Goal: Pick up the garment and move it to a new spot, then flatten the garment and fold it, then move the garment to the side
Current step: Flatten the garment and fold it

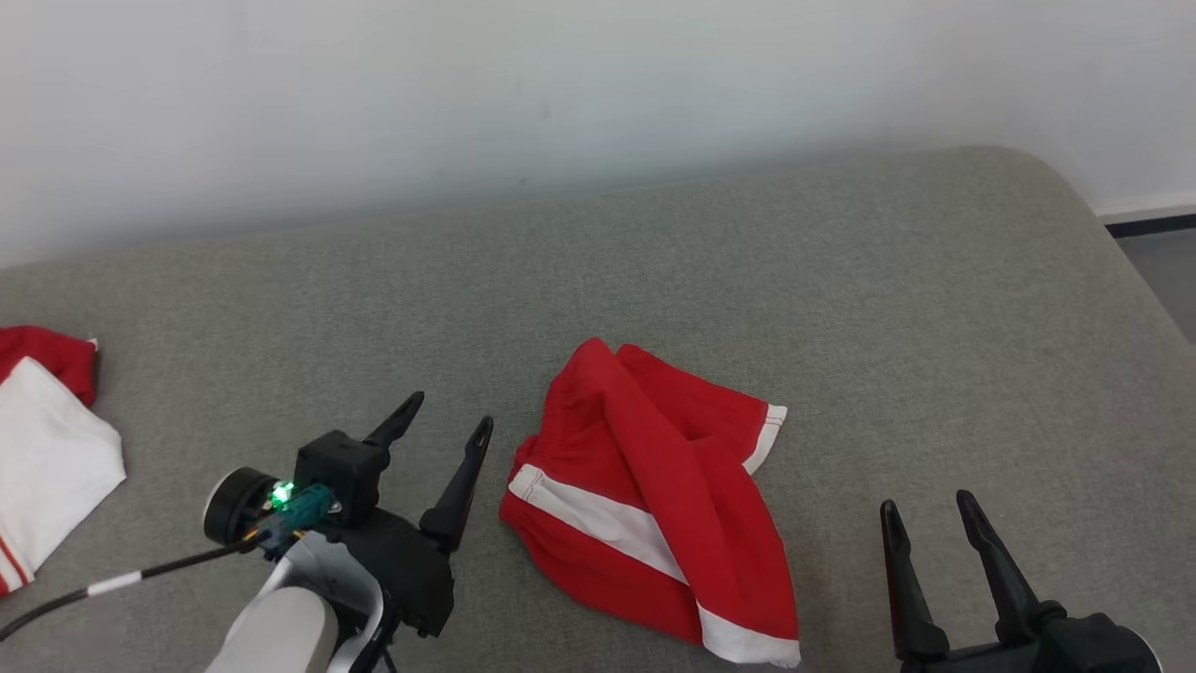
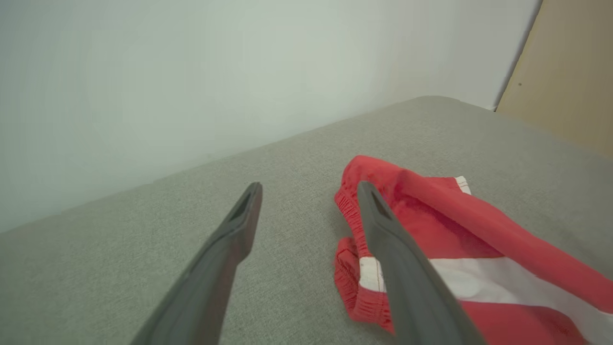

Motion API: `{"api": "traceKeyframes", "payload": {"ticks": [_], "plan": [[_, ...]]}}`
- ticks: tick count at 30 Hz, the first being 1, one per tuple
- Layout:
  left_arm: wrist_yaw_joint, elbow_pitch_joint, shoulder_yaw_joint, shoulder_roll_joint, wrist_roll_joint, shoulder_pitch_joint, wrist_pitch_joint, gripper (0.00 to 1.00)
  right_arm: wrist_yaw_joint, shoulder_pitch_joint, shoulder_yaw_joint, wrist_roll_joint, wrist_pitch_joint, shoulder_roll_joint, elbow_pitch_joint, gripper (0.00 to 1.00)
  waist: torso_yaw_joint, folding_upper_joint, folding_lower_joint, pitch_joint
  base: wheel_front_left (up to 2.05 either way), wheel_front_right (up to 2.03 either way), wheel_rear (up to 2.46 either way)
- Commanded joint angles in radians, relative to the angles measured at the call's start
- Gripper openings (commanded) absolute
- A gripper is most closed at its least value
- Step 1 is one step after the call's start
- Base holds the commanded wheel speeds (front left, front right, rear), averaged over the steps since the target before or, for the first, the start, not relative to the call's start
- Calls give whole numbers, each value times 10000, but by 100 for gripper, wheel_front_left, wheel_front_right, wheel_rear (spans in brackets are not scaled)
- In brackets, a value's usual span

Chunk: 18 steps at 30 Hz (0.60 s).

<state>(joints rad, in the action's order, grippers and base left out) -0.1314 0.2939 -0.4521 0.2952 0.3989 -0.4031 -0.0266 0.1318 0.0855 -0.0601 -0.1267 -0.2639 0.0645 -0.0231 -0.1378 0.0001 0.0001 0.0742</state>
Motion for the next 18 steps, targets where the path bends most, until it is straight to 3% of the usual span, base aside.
{"api": "traceKeyframes", "payload": {"ticks": [1, 18], "plan": [[19, 85, -223, 91, 130, -170, 158, 100, -22, -98, 28, 41, -6, -32, -25, 100, -328, -1, -1, 273, 0, 0, 0], [19, 1309, -2315, 811, 1939, -868, 1654, 100, -22, -322, -31, 85, -7, -88, -155, 100, -998, -1, -1, 654, 0, 0, 0]]}}
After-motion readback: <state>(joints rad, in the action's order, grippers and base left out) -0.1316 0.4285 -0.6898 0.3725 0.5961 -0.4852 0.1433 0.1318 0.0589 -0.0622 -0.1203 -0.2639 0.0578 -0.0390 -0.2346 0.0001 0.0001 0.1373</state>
